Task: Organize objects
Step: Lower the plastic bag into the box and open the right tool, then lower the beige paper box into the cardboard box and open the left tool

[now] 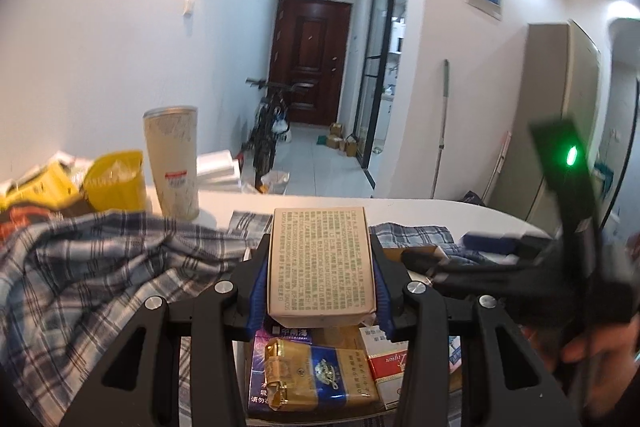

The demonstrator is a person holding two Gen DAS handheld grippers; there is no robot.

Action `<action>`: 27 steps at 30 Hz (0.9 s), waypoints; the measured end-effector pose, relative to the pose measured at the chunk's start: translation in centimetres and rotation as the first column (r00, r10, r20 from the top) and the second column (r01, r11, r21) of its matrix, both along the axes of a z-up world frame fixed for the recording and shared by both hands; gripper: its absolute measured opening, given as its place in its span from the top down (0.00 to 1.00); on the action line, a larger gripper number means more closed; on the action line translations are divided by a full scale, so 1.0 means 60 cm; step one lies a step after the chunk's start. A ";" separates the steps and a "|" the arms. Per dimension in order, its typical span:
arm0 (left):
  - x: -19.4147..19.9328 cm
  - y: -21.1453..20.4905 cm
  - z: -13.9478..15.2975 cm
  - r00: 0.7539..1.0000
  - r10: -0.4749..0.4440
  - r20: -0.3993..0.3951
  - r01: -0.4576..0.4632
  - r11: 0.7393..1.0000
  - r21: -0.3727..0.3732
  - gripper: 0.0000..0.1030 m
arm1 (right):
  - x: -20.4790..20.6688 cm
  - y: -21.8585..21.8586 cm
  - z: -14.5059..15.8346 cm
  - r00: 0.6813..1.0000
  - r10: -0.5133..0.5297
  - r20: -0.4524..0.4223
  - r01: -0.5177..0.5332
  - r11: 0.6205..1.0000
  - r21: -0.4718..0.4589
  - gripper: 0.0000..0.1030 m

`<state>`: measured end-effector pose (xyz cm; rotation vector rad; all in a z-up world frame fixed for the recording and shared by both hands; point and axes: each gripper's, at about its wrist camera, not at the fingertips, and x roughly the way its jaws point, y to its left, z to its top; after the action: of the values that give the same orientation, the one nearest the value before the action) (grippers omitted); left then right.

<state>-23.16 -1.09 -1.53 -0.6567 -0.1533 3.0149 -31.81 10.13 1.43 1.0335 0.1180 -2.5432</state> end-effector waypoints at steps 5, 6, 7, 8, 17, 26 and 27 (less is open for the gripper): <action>0.012 0.022 0.012 0.998 -0.054 -0.011 0.054 0.998 -0.018 0.56 | 0.031 0.043 0.046 0.998 -0.056 -0.042 0.054 0.998 -0.039 0.19; 0.014 0.025 0.015 0.998 -0.062 -0.007 0.062 0.998 -0.011 0.56 | 0.038 0.054 0.050 0.997 -0.063 -0.042 0.061 0.997 -0.051 0.19; 0.014 0.027 0.017 0.997 -0.073 0.001 0.073 0.997 0.000 0.56 | 0.043 0.062 0.054 0.997 -0.066 -0.040 0.063 0.996 -0.060 0.19; 0.013 0.028 0.019 0.996 -0.091 0.018 0.091 0.996 0.015 0.56 | 0.050 0.074 0.057 0.997 -0.073 -0.039 0.070 0.995 -0.069 0.19; 0.012 0.074 0.005 0.973 -0.207 0.103 0.203 0.978 0.043 0.56 | 0.092 0.129 0.072 0.983 -0.135 -0.122 0.123 0.987 -0.103 0.17; -0.018 0.092 -0.052 0.948 -0.224 0.225 0.210 0.974 0.085 0.56 | 0.073 0.129 0.036 0.984 -0.143 -0.103 0.137 0.989 -0.057 0.14; -0.022 0.092 -0.057 0.945 -0.226 0.236 0.210 0.973 0.092 0.56 | 0.072 0.129 0.034 0.985 -0.144 -0.099 0.139 0.989 -0.057 0.14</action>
<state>-24.46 4.46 -4.96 -0.9698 -0.1758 2.6977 -27.50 17.90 3.49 0.9223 0.0089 -2.7134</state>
